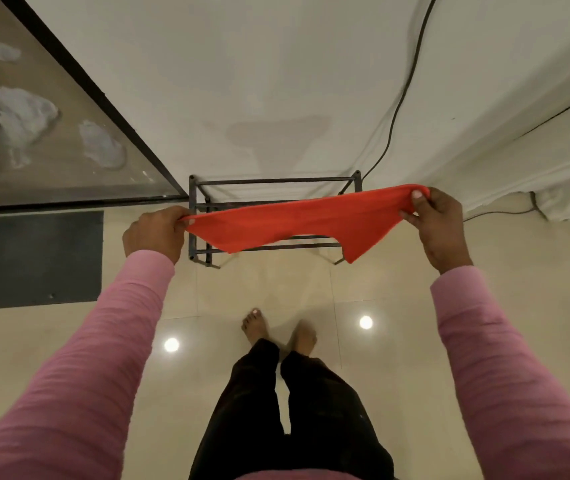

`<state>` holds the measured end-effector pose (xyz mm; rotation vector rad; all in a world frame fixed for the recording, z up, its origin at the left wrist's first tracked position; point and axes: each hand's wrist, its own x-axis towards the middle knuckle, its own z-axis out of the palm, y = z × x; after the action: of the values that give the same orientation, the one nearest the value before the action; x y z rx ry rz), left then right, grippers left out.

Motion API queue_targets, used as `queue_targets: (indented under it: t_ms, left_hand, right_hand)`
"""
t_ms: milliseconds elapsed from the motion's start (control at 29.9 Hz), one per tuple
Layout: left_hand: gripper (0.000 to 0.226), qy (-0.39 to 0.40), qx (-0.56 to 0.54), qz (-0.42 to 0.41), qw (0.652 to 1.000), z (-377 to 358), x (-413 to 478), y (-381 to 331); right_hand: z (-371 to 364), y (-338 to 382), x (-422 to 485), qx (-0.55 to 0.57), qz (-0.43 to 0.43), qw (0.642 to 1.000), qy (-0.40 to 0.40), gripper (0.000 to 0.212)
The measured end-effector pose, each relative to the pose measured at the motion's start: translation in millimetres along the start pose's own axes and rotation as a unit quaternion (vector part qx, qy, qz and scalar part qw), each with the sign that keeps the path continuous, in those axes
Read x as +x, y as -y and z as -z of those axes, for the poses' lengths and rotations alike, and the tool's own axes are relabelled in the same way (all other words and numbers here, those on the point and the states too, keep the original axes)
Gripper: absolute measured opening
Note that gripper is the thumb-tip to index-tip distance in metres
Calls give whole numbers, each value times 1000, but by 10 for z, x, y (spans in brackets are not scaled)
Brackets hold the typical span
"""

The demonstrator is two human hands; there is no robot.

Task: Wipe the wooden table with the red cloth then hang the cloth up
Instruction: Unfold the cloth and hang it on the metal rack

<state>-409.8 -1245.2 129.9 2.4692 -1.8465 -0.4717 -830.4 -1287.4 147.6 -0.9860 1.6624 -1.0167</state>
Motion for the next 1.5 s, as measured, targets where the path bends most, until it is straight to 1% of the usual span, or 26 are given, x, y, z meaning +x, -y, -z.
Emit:
queue_targets:
  t_ms: [100,201,334,401,535,735,936,1103,1270,1504]
  left_hand:
    - [21,0,-8,37,999,-42,157,-44]
    - [23,16,-45,61,997,-108,312,-79]
    - [27,9,-73,72,995,-267,437,-128]
    - [26,4,-69,73,995,-370,471,-132]
    - [22,2,-78,81,994,-569,507,-100]
    - [24,-23,-88,75,993,-828,523,-62]
    - [24,-23,-92,59,994,-1065,655,10]
    - [24,-19,-116,45,992,-1351,719,136]
    - [25,-9,-107,-10,994,-1707,514,317]
    - [27,-9,-102,-15,995,-1927,75,458]
  right_hand:
    - [-43,-125,181,1,-7,1000,7,24]
    - [-107,-237,356,2,-14,1000,14,19]
    - [-189,-457,560,-3,-22,999,23,17]
    - [-233,-565,657,-8,-27,999,32,19]
    - [-323,-772,807,-18,-34,999,32,17]
    - [-448,-974,908,-30,-34,998,39,18]
    - [-507,-1196,1019,-30,-35,998,47,18]
    - [-598,-1442,1127,-37,-60,997,38,20]
    - [-652,-1685,1054,-32,-98,994,25,16]
    - [-537,-1990,700,-58,-109,992,34,20]
